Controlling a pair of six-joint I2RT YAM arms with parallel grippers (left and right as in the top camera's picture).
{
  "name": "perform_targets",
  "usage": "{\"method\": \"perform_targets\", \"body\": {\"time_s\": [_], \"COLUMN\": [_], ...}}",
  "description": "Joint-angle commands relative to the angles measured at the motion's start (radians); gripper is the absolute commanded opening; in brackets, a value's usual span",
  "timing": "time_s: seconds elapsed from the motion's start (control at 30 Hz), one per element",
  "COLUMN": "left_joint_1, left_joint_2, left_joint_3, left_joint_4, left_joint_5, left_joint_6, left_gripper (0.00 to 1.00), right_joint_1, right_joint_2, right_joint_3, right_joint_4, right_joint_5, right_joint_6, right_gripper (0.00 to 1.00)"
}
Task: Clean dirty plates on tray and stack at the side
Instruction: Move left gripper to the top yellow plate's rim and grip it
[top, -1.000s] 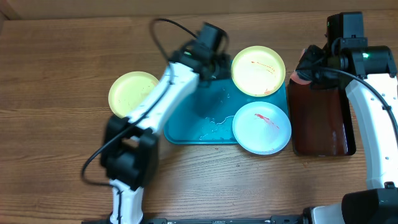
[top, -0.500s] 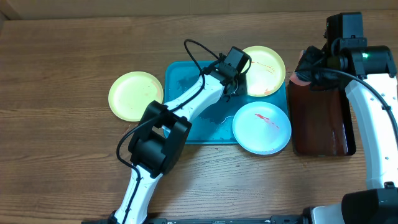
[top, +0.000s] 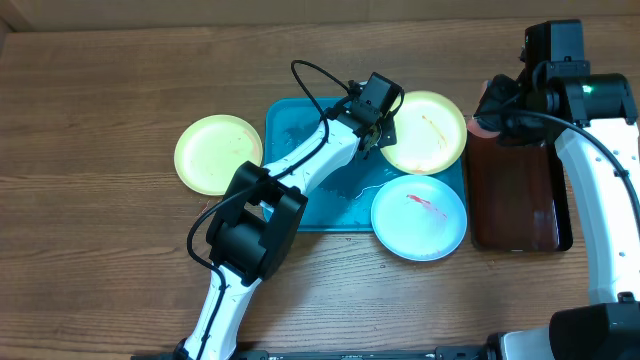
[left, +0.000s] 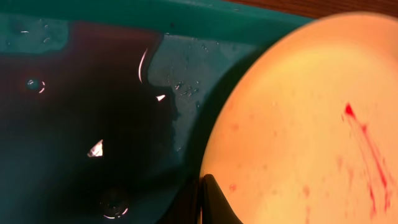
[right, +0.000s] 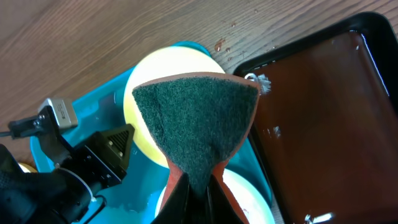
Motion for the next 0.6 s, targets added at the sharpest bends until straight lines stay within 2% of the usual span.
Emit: {"method": "perform_targets", "body": {"time_s": [0.0, 0.1, 0.33, 0.57], "left_joint_1": [0.000, 0.000, -0.001, -0.002], "left_joint_2": [0.009, 0.009, 0.009, 0.009], "left_joint_3": [0.008, 0.008, 0.007, 0.007], "left_joint_4": [0.018, 0.021, 0.001, -0.081], "left_joint_5": [-0.035, -0.035, -0.035, -0.029], "left_joint_6": [0.000, 0.000, 0.000, -0.065], "left_gripper": [0.04, 0.04, 0.29, 0.30], "right_joint_1": [-0.002, -0.002, -0.002, -0.002], "right_joint_2": [-0.029, -0.029, -0.029, -0.029], "right_joint_3": [0.018, 0.018, 0.018, 0.018], "right_joint_4": [-0.005, -0.022, -0.026, -0.027], "right_joint_5": [-0.002, -0.001, -0.001, -0.001], "right_joint_6": [-0.031, -0.034, -0.034, -0.034], "right_gripper": [0.04, 0.04, 0.04, 0.04]}}
